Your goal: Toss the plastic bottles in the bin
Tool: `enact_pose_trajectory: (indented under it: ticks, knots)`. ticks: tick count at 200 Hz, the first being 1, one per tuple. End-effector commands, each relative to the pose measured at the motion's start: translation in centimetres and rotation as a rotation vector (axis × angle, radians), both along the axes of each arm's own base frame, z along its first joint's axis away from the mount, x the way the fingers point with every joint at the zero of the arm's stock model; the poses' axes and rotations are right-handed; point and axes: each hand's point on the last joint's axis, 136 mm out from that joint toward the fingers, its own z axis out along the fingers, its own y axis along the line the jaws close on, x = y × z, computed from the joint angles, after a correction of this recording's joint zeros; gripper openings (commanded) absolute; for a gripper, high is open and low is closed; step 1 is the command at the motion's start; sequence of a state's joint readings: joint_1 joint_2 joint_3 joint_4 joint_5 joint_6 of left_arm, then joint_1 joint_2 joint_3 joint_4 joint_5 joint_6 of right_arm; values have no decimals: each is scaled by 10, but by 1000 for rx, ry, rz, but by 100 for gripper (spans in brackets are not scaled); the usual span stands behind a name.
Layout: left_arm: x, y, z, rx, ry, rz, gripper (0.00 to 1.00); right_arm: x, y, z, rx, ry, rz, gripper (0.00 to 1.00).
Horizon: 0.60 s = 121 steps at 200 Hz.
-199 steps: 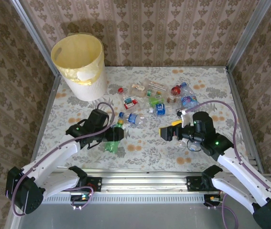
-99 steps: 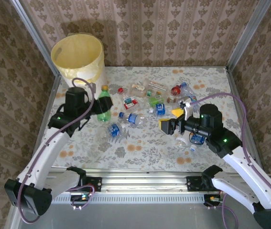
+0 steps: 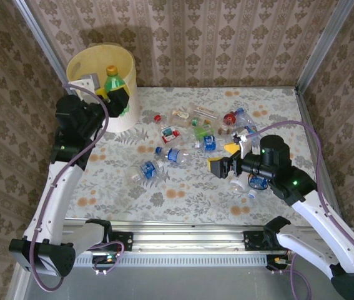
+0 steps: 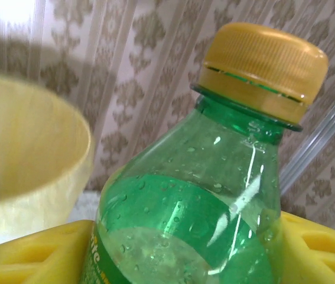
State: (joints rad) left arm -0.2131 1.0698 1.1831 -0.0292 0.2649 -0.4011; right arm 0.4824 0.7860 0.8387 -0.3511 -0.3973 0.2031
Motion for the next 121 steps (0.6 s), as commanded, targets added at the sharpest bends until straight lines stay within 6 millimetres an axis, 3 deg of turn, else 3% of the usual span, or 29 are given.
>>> enact_pose_trajectory:
  ticks: [1,33,57,121]
  knots:
    - [-9,12,66,8,-281,55,23,-4,-1,11,-19,-34,14,100]
    - [-18,27,106,27,-449,149,22,-4,-1,11,-19,-39,18,100]
    - [-21,45,124,7,-545,251,22,-5,0,10,-23,-40,24,100]
    - [-16,60,138,-13,-603,296,24,-9,3,13,-9,-46,54,100]
